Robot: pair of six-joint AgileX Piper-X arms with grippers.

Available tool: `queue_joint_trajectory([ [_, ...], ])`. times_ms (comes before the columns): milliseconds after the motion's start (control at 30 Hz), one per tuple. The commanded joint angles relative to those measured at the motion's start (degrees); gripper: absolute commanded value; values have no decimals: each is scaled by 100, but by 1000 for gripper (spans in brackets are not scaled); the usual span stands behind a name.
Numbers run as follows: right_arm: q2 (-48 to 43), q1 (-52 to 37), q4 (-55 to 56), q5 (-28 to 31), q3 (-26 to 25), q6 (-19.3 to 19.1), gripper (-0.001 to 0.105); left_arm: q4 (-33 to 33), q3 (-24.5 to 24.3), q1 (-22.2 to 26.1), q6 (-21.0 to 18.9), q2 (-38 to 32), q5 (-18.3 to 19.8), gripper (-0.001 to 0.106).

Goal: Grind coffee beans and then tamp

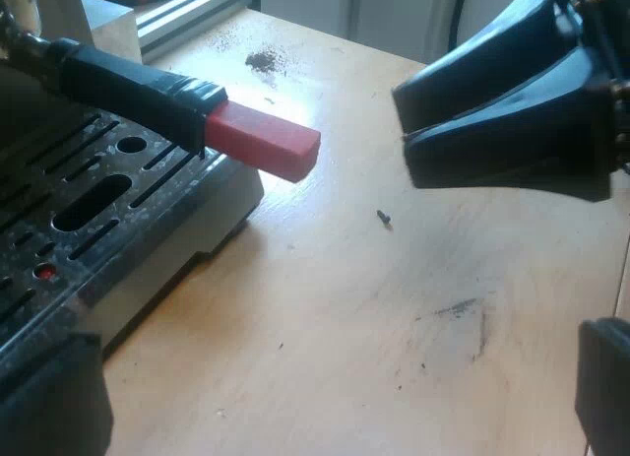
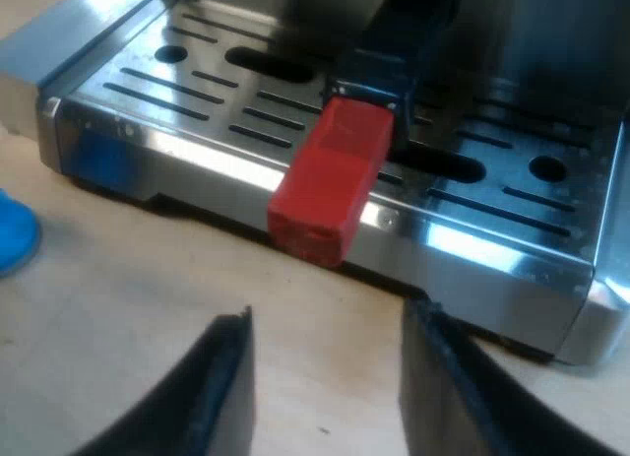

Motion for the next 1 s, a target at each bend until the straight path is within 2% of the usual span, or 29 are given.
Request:
queue_joint_trajectory([
  [33, 178, -2, -313, 91, -13, 9, 29, -113, 3, -30, -14, 9, 54, 98],
  [133, 559, -2, -779, 105, -13, 9, 27, -113, 3, -30, -14, 9, 54, 98],
  [333, 1009, -2, -1409, 583, -13, 96, 26, -113, 3, -30, -14, 9, 54, 98],
  [567, 1383, -2, -1852, 702, -13, 96, 9, -113, 3, -30, -27, 9, 101, 98],
  [867, 1430, -2, -1887, 1124, -13, 96, 9, -113, 3, -30, -27, 9, 98, 98],
  [1000, 1430, -170, -1887, 1115, -13, 96, 9, -113, 3, -30, -27, 9, 250, 98],
])
